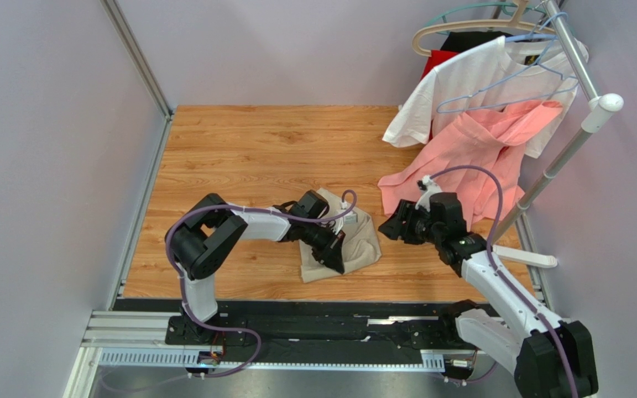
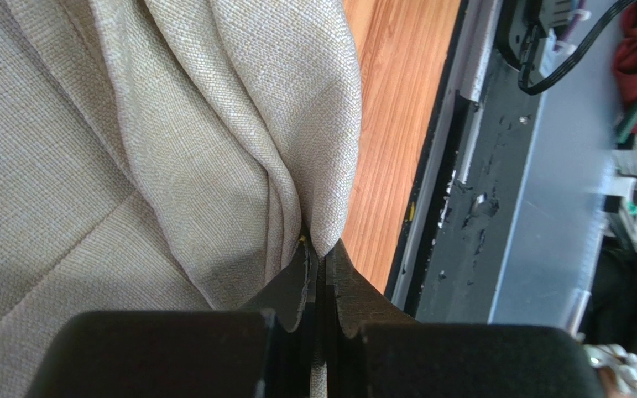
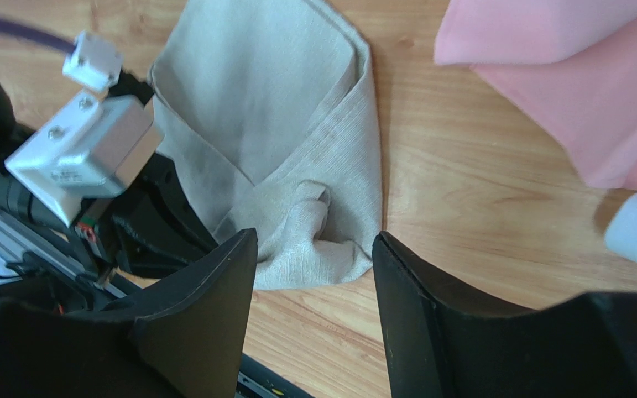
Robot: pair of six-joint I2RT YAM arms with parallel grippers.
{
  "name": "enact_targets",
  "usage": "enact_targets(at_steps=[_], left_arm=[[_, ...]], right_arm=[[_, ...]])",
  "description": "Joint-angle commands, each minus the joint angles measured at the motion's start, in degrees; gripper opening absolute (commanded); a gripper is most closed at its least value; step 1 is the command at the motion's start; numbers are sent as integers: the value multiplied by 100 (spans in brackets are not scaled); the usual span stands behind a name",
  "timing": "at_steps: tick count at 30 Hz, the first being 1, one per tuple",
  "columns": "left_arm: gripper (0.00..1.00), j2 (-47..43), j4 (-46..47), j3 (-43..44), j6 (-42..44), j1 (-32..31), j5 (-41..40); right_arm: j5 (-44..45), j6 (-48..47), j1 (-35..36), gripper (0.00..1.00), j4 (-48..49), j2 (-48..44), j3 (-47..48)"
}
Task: Fold the napkin, place the utensils inside, and roll it up
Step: Roll the napkin with the utensil
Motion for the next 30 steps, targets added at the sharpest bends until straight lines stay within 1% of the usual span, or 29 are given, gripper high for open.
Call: enact_targets(at_steps=[1,2,4,5,7,8,9,10,12,13,14,15,16,17,19,21,22,25,27,28,30], left_arm=[[0,454,-552,178,43,203,590],[0,498,-526,170,43,229,625],[0,473,-464,74,43,317,660],[0,464,-342,38,17,344,800],[0,481,-367,72,69,414,933],[0,551,-646,142,226,440,1081],[0,612,-831,308,297,493,1161],[0,735,-1138,397,367,519,1214],[0,824,-1499,616,622,563,1320],[0,850,-1753,661,701,590,1320],[0,842,-1799,670,771,607,1302],[0,798,-1817,644,781,651,1302],[0,728,-1861,618,798,669,1302],[0,693,-1887,609,833,686,1302],[0,657,-2071,626,860,739,1293],[0,727,-2308,749,1184,783,1355],[0,832,-2562,802,1281,818,1398],[0,964,-2678,899,1475,993,1758],[0,947,-2696,934,1475,1117,1847],[0,947,-2853,978,1475,1169,1847],[0,965,-2968,1083,1537,1266,1873]], right_arm=[[723,-314,750,57,247,152,254],[688,-314,813,57,335,83,115],[171,-427,928,57,835,-49,-114],[-170,-567,980,57,1272,-250,-402],[-366,-954,1051,58,1461,-392,-589],[-654,-1129,1060,58,1583,-410,-607],[-752,-1262,1077,58,1540,-349,-494],[-867,-1489,1069,58,1314,-288,-397],[-1253,-1474,1156,58,1626,-78,-387],[-1254,-1630,1278,59,1697,-7,-344],[-1106,-1780,1428,59,1637,81,-274],[-1035,-2008,1751,58,1558,256,-64],[-965,-2349,1893,58,1531,406,51],[-990,-2457,2008,57,1279,538,174],[-1017,-2572,2228,57,1250,950,385],[-816,-2957,2534,58,1040,1162,517],[-798,-3029,2580,58,1013,1337,596],[-798,-3266,2773,58,952,1619,737],[-692,-3468,2870,58,741,1883,921],[-709,-3495,2888,58,679,1962,974],[-745,-3548,2967,58,696,2138,1019]])
